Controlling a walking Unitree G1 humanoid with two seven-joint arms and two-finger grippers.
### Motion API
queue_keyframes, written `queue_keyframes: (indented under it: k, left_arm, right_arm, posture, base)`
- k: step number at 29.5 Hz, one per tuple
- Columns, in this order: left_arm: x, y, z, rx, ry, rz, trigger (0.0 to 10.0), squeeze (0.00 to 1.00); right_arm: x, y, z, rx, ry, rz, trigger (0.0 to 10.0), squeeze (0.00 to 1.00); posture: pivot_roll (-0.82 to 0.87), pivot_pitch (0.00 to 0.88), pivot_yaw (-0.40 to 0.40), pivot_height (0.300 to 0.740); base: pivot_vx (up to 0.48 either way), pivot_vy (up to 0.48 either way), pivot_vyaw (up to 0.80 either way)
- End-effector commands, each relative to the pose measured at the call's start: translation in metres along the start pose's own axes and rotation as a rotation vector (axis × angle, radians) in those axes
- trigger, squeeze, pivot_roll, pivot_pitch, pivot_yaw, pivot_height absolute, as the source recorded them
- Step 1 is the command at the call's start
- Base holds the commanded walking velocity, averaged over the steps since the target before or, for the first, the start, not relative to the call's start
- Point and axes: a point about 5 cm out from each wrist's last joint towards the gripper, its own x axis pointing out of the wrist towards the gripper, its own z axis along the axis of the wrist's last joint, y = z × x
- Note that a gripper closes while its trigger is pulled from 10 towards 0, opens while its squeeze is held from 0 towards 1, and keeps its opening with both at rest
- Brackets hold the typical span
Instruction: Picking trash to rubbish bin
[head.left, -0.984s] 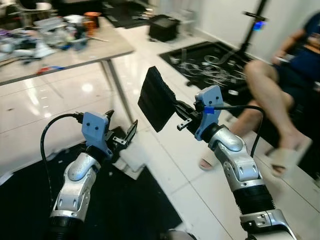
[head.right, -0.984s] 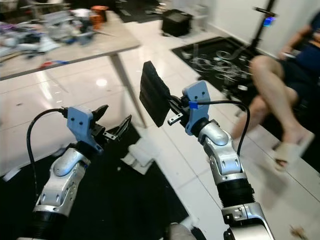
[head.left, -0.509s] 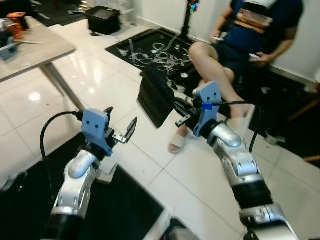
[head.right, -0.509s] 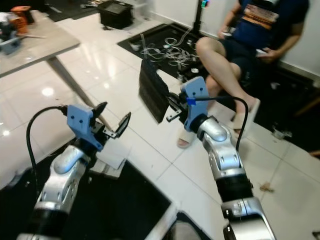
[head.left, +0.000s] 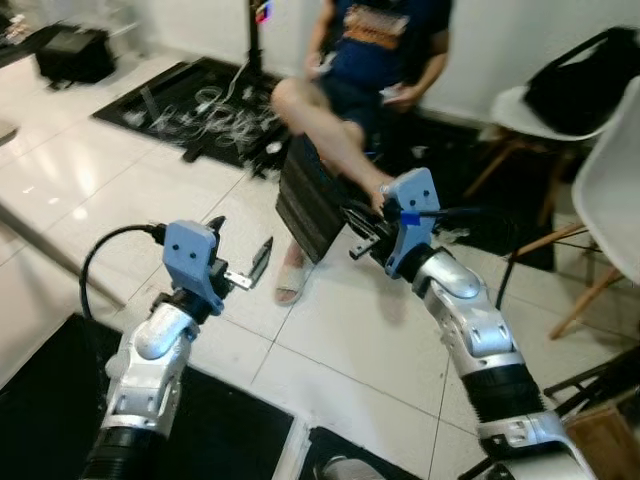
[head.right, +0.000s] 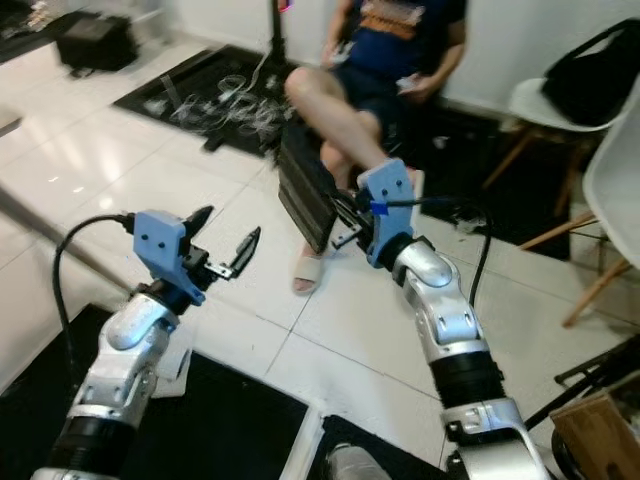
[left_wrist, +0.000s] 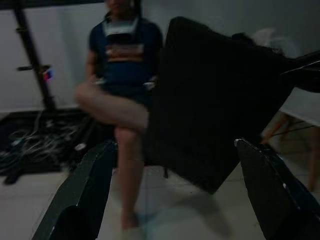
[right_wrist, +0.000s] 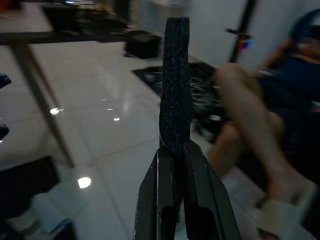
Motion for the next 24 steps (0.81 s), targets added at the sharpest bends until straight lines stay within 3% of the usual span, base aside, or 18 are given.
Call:
queue_keyframes:
  k: [1,24]
  left_arm:
    - [-0.0020,0.0008,-0.0032,0.005,0.012,-0.006,10.0,0.00]
    - [-0.0031,-0.0046,-0.0031,-0.022,-0.008,-0.050,10.0,0.00]
  right_arm:
    - [0.0005,0.0038,-0.0039,0.008,0.008,0.013,10.0,0.00]
    - [0.0004,0.0027,-0.0051,0.004,0.010,0.014,10.0,0.00]
  posture:
    - [0.05,0.000,-0.005,0.740]
    - [0.04,0.000,-0.005,0.740]
  base:
    - [0.000,0.000,-0.77]
    - [0.000,0.000,-0.77]
